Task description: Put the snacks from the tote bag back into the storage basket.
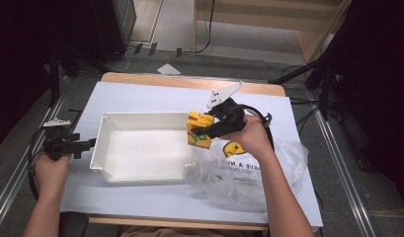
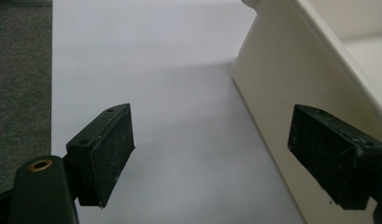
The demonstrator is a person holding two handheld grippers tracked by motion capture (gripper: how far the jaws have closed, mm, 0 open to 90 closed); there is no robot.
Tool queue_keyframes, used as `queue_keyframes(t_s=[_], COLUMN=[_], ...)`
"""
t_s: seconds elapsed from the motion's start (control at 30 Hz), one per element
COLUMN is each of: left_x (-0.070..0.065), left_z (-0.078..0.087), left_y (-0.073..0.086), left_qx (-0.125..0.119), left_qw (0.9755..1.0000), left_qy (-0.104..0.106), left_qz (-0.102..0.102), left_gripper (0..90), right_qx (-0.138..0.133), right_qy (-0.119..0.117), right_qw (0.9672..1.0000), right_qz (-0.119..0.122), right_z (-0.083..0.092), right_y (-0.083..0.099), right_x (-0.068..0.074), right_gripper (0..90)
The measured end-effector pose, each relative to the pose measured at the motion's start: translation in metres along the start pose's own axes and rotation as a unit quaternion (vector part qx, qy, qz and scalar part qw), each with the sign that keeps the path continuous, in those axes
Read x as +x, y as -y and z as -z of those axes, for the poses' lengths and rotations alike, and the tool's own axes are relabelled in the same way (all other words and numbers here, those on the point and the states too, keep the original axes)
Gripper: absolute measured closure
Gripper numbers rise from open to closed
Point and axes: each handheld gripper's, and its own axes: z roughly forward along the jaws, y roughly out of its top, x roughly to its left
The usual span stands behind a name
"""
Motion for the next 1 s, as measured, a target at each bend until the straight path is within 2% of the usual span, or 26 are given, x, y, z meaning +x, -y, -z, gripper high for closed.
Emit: queue_keyframes(t_s=[0.7,1.0], left_x=[0.0,0.0], left_z=[0.0,0.0], left_y=[0.0,0.0], left_qx=[-0.001,0.0], left_qw=[1.0,1.0], left_qy=[0.002,0.002], left_qz=[0.001,0.001], left_gripper=[15.5,15.5], right_qx=[0.0,-0.001], right_qy=[-0.023,-0.025], right_qw=[0.9997,0.9996], right_qz=[0.009,0.01], right_z=[-0.028,-0.039], right_y=[-0.02,-0.026], right_x=[0.0,0.0], right_gripper=[53.0,53.0])
